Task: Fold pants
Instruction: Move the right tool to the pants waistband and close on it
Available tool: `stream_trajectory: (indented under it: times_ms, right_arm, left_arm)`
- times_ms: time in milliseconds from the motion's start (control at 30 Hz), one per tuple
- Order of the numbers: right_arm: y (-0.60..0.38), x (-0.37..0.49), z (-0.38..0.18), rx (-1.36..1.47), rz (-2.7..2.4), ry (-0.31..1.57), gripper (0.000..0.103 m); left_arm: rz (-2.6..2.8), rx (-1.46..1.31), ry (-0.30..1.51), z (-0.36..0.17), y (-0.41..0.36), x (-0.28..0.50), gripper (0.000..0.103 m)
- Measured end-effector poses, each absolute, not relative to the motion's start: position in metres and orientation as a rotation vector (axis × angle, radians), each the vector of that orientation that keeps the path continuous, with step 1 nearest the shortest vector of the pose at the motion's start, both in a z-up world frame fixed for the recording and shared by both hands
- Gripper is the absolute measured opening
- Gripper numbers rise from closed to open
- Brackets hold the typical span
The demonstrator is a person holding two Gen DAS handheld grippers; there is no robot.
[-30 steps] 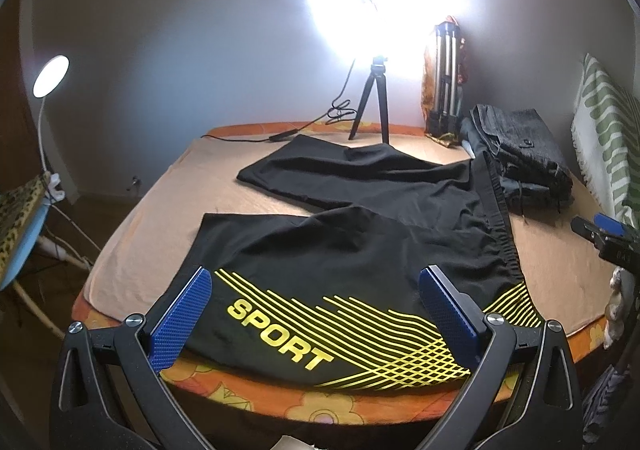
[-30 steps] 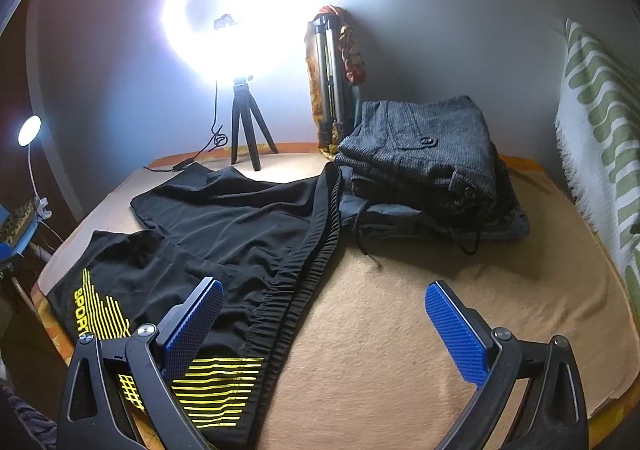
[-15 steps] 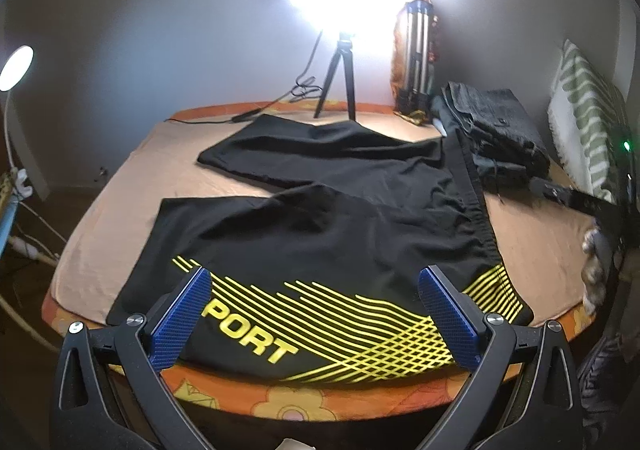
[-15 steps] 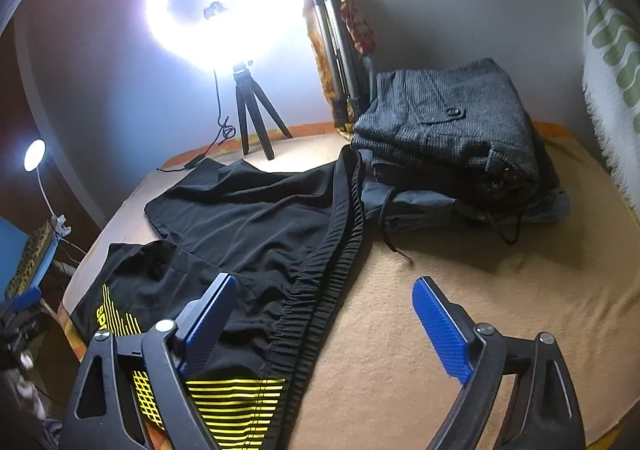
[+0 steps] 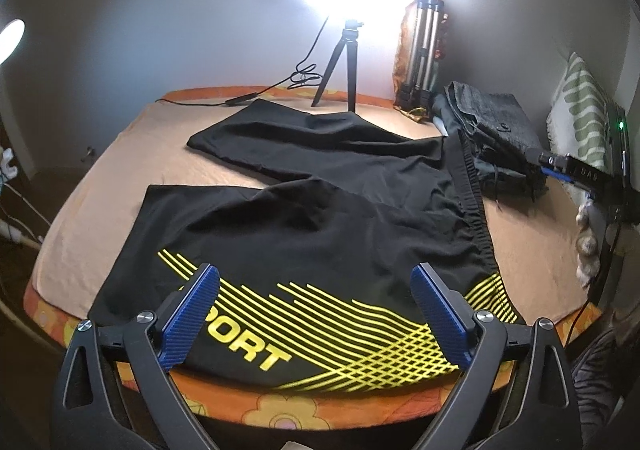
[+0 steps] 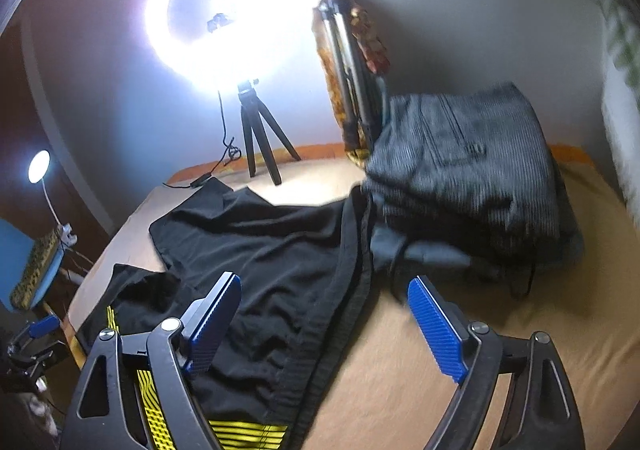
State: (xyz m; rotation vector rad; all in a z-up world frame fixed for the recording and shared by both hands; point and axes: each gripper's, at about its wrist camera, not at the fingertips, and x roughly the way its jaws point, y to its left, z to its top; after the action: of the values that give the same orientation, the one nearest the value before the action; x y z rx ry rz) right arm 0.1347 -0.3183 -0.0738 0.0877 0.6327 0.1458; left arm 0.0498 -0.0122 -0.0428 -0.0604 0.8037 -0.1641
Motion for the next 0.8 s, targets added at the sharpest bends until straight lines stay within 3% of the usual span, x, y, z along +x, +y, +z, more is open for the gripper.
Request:
stream_trajectory:
  times_ms: [133,300,567,800]
  right_arm:
    - [-0.315,0.169,-0.055,-0.018,0.204,0.652,0.085]
    - [-0.3,0.224,-0.044,-0.172,0.284,0.754,0.07]
    - [-0.274,0.307,-0.052,-0.313,0.33,0.939,0.055]
    - [-0.27,0.357,-0.084,-0.389,0.277,1.108,0.054]
  left_arm:
    - [-0.159,-0.077,0.835,-0.044,-0.006,0.064,0.095]
    - [-0.142,-0.077,0.865,-0.046,-0.002,0.088,0.094]
    - [-0.142,-0.063,0.864,-0.042,-0.005,0.128,0.094]
    - [-0.145,-0.098,0.9,-0.047,0.005,0.154,0.094]
